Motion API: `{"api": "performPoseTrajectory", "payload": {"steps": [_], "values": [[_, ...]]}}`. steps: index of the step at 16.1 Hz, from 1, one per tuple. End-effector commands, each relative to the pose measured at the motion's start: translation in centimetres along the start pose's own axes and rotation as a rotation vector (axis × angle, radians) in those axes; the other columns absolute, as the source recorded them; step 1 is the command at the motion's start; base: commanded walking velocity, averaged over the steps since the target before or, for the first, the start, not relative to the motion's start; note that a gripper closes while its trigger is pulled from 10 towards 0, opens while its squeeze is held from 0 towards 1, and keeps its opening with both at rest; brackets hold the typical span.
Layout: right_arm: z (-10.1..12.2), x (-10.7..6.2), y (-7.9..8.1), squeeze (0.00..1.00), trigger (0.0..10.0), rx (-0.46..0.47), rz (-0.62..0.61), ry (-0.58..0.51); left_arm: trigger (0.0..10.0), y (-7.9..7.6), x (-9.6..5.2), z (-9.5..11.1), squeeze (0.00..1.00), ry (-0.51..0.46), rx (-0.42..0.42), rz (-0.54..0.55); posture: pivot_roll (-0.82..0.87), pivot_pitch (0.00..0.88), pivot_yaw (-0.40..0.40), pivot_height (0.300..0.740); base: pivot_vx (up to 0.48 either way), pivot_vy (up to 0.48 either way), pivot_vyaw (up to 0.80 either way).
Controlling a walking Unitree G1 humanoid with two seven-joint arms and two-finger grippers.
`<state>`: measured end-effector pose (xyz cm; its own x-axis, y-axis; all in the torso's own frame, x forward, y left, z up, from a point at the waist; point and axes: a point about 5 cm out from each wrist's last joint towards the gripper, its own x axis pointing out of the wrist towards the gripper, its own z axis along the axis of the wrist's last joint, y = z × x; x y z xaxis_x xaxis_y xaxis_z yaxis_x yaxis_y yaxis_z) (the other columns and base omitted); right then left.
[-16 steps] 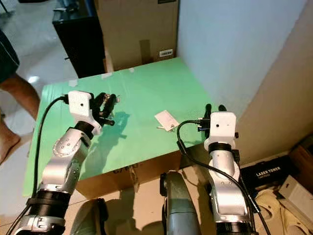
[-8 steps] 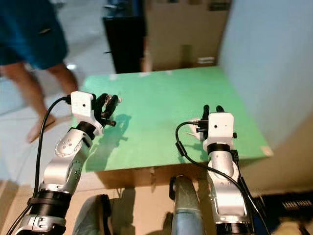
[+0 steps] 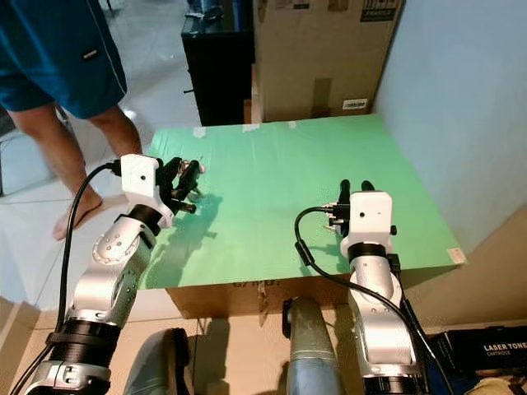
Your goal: Hang keys on a hook
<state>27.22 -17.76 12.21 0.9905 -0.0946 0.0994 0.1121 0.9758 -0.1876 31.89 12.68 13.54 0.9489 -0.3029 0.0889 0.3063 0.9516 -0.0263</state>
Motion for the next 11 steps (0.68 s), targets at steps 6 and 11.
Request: {"api": "performPoseTrajectory", "payload": {"steps": [6, 11], "values": [[0.27, 0.28, -0.04, 0.00, 10.0, 0.007, 0.020, -0.019, 0.0, -0.21, 0.20, -0.07, 0.00, -0.006, 0.007, 0.002, -0.22, 0.033, 0.049, 0.685, 0.000, 0.000, 0.00], [0.05, 0.19, 0.01, 0.00, 10.0, 0.005, 0.025, -0.010, 0.0, -0.26, 0.18, -0.16, 0.00, -0.007, 0.012, 0.004, -0.22, 0.035, 0.048, 0.735, 0.000, 0.000, 0.00]]}}
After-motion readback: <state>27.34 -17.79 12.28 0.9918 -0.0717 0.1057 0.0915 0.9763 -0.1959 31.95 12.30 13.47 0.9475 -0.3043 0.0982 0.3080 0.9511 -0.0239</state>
